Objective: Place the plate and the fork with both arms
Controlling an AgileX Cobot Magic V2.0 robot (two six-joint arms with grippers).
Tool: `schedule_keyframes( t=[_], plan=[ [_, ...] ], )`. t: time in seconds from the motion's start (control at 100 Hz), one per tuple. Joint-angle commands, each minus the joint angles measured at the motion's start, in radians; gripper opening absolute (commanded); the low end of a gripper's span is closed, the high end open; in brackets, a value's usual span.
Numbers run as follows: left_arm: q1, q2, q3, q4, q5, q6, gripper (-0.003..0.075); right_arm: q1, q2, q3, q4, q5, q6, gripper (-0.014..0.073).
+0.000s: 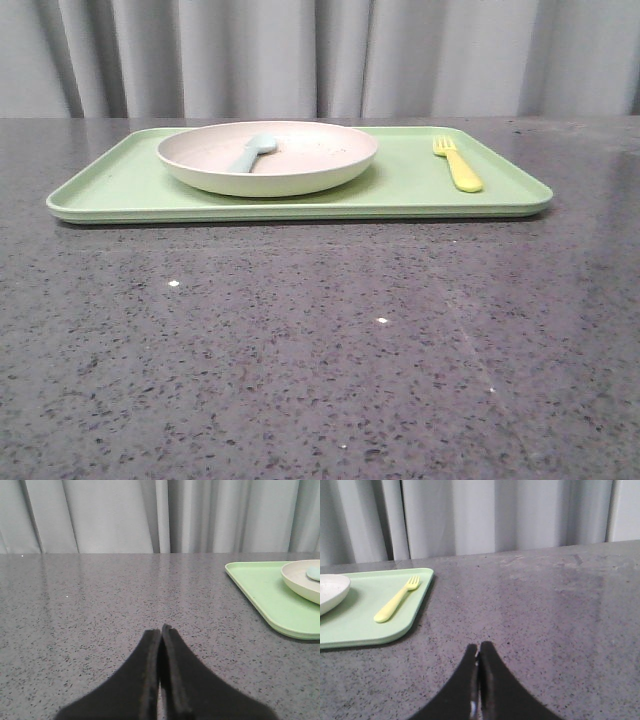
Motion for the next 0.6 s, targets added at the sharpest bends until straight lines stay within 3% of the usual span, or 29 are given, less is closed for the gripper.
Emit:
schedule_keyframes(
  t=[0.0,0.59],
  plan=[
    [0.001,-0.034,0.012,0.001,-0.087,-0.009,-0.002,-0.008,-0.029,-0.005,-0.006,-0.067,-0.01,-0.0068],
    [0.001,-0.032,0.012,0.001,-0.087,-0.009,-0.002,-0.008,-0.028,-0.005,-0.006,-0.037,-0.01,-0.0068]
  ],
)
